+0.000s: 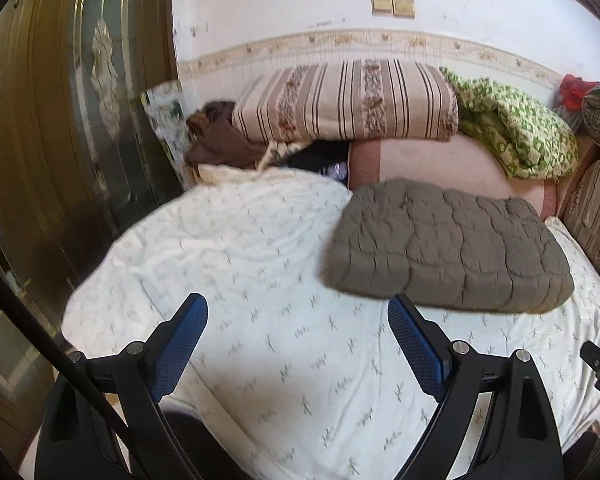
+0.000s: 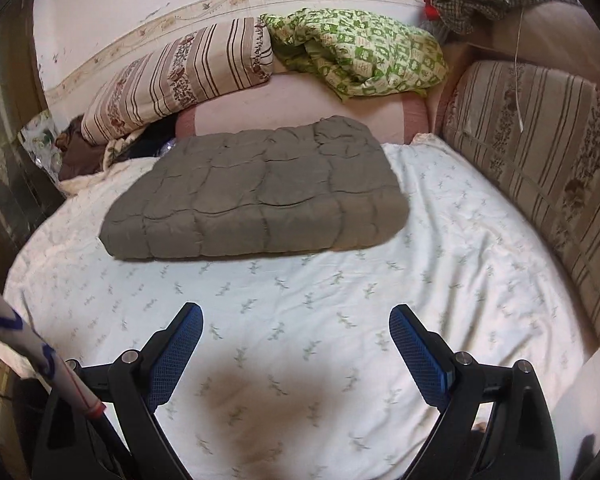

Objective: Fold large clothes

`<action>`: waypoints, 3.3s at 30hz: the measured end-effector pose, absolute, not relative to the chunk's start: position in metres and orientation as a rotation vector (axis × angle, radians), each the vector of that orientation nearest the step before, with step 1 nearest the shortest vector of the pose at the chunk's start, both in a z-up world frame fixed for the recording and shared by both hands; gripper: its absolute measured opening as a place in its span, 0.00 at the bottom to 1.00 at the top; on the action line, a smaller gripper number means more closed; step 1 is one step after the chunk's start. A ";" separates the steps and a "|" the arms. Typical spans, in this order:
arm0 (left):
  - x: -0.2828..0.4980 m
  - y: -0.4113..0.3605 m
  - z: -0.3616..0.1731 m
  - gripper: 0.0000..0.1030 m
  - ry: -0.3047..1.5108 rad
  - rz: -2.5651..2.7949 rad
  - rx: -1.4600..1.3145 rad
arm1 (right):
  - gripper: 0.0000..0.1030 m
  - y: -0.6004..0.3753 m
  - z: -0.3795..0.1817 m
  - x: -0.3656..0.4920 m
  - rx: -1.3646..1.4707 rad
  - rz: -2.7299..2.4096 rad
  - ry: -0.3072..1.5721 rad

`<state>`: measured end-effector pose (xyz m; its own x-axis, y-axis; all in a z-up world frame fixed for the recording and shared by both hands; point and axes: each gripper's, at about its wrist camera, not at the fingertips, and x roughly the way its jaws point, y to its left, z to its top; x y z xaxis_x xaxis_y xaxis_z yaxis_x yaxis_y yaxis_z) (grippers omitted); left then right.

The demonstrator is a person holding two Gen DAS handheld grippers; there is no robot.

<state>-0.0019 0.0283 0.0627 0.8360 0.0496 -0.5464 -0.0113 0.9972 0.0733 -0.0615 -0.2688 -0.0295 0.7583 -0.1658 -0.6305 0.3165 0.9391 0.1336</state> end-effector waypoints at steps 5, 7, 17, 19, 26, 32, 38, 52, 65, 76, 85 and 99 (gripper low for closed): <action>-0.001 0.022 0.043 0.88 0.660 -0.006 0.087 | 0.94 -0.268 -0.043 -0.057 0.297 -0.273 0.667; -0.001 0.020 0.038 0.88 0.675 -0.015 0.090 | 0.94 -0.268 -0.049 -0.057 0.300 -0.287 0.674; -0.004 0.011 0.033 0.88 0.683 -0.041 0.111 | 0.94 -0.263 -0.062 -0.059 0.292 -0.313 0.701; -0.004 0.012 0.032 0.88 0.686 -0.042 0.112 | 0.94 -0.261 -0.063 -0.058 0.285 -0.312 0.705; -0.003 0.013 0.028 0.88 0.710 -0.051 0.098 | 0.94 -0.255 -0.065 -0.058 0.255 -0.312 0.709; -0.003 0.015 0.027 0.88 0.714 -0.054 0.091 | 0.94 -0.253 -0.065 -0.059 0.251 -0.313 0.710; -0.003 0.016 0.025 0.88 0.719 -0.054 0.084 | 0.94 -0.251 -0.066 -0.059 0.244 -0.309 0.714; -0.003 0.019 0.021 0.88 0.730 -0.046 0.077 | 0.94 -0.248 -0.068 -0.058 0.235 -0.301 0.725; -0.002 0.020 0.020 0.88 0.730 -0.035 0.075 | 0.94 -0.247 -0.071 -0.058 0.231 -0.298 0.734; -0.002 0.020 0.020 0.88 0.730 -0.035 0.074 | 0.94 -0.246 -0.072 -0.057 0.221 -0.291 0.740; 0.000 0.021 0.019 0.88 0.730 -0.028 0.068 | 0.94 -0.243 -0.072 -0.056 0.209 -0.283 0.744; 0.001 0.020 0.016 0.88 0.735 -0.034 0.062 | 0.94 -0.238 -0.074 -0.054 0.192 -0.276 0.752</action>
